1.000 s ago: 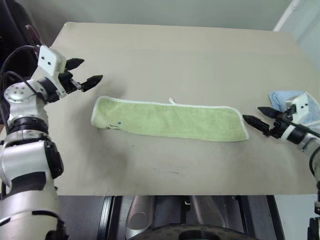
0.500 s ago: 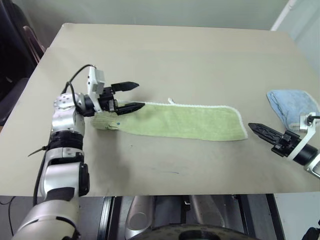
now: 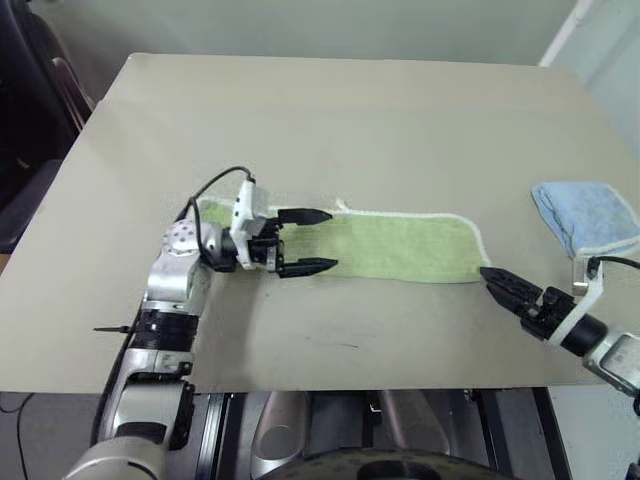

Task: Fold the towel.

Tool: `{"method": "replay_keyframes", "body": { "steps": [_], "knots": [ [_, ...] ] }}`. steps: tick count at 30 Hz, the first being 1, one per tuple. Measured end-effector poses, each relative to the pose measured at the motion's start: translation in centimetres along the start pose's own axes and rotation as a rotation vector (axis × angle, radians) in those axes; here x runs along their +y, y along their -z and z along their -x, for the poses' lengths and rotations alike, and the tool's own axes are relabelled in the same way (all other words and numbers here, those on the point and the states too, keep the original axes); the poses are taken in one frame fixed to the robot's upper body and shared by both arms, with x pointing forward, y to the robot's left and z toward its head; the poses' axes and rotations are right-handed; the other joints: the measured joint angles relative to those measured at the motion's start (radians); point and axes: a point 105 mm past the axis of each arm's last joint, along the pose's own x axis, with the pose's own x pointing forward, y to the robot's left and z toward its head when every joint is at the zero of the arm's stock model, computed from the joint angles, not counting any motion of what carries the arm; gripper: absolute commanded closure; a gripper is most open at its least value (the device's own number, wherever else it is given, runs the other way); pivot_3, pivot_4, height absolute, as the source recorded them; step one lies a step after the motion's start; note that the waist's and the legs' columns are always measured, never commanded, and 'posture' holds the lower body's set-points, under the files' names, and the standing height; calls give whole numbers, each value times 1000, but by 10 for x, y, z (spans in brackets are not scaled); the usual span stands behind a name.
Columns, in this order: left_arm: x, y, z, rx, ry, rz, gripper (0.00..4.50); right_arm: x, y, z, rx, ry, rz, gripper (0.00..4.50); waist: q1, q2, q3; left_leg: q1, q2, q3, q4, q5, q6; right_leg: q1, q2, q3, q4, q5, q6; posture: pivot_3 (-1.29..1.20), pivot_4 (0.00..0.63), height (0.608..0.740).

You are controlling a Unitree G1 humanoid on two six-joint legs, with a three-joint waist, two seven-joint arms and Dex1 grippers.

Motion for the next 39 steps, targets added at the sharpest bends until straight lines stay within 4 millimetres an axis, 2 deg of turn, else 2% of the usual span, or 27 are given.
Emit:
{"method": "replay_keyframes", "body": {
  "steps": [4,8,18,22,30,33,37,39],
  "knots": [
    [1,-1,-2,-4,-19,4,26,4,-5,-8,-1,-19,-15,0,1,0,0,0,0,-1,-1,-1,0,0,0,0,-1,0,0,0,150,697],
    [0,-1,-4,-1,-11,-5,26,1,0,-16,23,-15,-53,0,1,0,0,-1,0,0,-1,-2,1,0,0,0,-4,-1,1,0,150,697],
    [-2,6,-4,0,-32,4,26,-2,0,-12,6,6,-113,0,2,1,0,-1,0,0,-2,-5,4,4,0,0,-14,2,4,0,150,697],
    [-2,6,-8,-14,-37,9,0,-5,0,-17,-21,26,-146,897,2,1,0,-1,0,-1,-2,-5,5,5,0,0,-17,3,5,0,150,697],
    [-1,5,-11,-17,-35,-6,0,-8,0,-21,-37,49,-164,3663,2,1,0,-1,0,0,-4,-5,5,5,0,1,-21,5,6,0,150,697],
    [-1,5,-12,-22,-36,-4,0,-9,-2,-21,-56,53,-167,4472,2,1,0,-1,0,0,-7,-5,6,6,0,1,-26,7,6,0,150,697],
    [5,3,-14,-24,-50,-17,0,-11,-1,-18,-66,62,-171,4472,5,1,0,-1,0,0,-11,-5,6,7,0,1,-31,9,4,0,150,697],
    [7,2,-14,-28,-55,-30,0,-11,-1,-17,-69,64,-169,4472,6,1,0,0,0,1,-12,-5,6,7,0,1,-32,12,-2,0,150,697]
  ]
}}
